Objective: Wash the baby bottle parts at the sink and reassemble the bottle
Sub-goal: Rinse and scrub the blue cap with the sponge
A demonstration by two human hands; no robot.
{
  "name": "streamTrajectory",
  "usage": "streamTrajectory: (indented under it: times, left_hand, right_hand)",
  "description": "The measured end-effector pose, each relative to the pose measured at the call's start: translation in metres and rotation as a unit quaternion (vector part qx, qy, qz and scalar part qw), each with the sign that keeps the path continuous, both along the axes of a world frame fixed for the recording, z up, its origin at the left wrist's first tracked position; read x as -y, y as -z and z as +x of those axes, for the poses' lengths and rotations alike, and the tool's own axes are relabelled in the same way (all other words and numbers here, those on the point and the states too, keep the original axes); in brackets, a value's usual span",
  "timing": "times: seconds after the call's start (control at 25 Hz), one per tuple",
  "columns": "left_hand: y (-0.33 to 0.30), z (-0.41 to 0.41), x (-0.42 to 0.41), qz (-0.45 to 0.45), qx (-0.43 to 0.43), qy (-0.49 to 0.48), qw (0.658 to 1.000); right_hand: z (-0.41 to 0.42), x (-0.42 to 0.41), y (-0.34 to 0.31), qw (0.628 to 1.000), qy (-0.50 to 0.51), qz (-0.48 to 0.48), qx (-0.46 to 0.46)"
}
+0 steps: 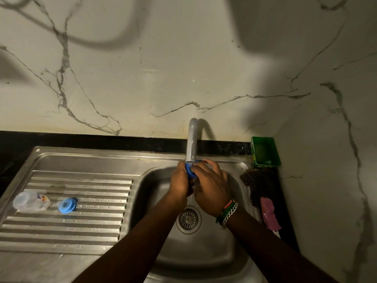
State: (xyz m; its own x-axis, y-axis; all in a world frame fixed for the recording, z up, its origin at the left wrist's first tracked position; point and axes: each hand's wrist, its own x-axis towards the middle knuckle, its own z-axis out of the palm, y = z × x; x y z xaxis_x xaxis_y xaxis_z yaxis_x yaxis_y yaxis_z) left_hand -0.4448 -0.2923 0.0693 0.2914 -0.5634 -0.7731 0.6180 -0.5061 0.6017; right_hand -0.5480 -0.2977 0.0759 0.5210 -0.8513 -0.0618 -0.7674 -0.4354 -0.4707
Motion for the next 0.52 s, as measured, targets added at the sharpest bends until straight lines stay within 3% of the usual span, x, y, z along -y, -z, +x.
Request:
streamTrajectory:
  times: [0.08,0.2,0.32,0.4,0.52]
  left_hand:
    - [-0.003,0.005,0.002,0.018,-0.005,0.006,1.0]
    - [0.006,0.001,-0.003,-0.035,0.009,0.004,0.999]
    - [0.011,-0.001,-0.012,-0.085,0.112,0.061,0.988]
    - [0.011,0.007,-0.011,-0.132,0.131,0.074,0.98]
    - [0.012,0.007,-0.015,-0.197,0.187,0.139,0.952]
  right_hand:
    - [0.0,-0.003,0.002,1.0,-0.014,0.003,-0.006]
    - [0.007,-0.004,0.011,0.973,0.089,0.067,0.202]
    - [0.009,-0.003,0.012,0.845,0.288,0.213,0.397]
    - [0.013,-0.004,0.011,0.752,0.367,0.316,0.447]
    - [0.021,0.002,0.022,0.671,0.421,0.389,0.471]
